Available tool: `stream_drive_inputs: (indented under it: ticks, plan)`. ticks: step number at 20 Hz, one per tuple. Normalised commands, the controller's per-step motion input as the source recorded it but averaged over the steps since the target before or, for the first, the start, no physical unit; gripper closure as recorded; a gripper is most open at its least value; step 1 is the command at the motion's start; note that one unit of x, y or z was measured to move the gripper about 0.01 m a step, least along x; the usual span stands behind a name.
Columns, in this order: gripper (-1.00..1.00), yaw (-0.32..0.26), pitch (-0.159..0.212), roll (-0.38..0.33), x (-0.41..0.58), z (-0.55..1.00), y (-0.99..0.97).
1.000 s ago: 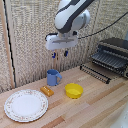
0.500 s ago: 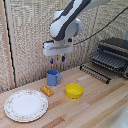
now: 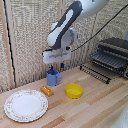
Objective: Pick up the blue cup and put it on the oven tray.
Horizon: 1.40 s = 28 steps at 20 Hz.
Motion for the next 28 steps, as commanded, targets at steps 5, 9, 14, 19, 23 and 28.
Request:
stream_drive_inputs:
  ticks: [5, 9, 14, 19, 23, 28]
  plan:
    - [-1.00, 0.104, 0.017, -0.076, 0.241, -0.31, -0.07]
    - [1.00, 0.127, 0.000, -0.069, 0.319, -0.27, -0.05]
    - [1.00, 0.078, -0.003, -0.020, 0.190, -0.18, 0.00]
    - [1.00, 0.050, -0.014, -0.001, 0.055, -0.04, 0.08]
    - [1.00, 0.004, -0.002, -0.002, 0.004, 0.00, 0.14]
    - [1.00, -0.078, 0.000, 0.000, -0.147, 0.39, 0.04]
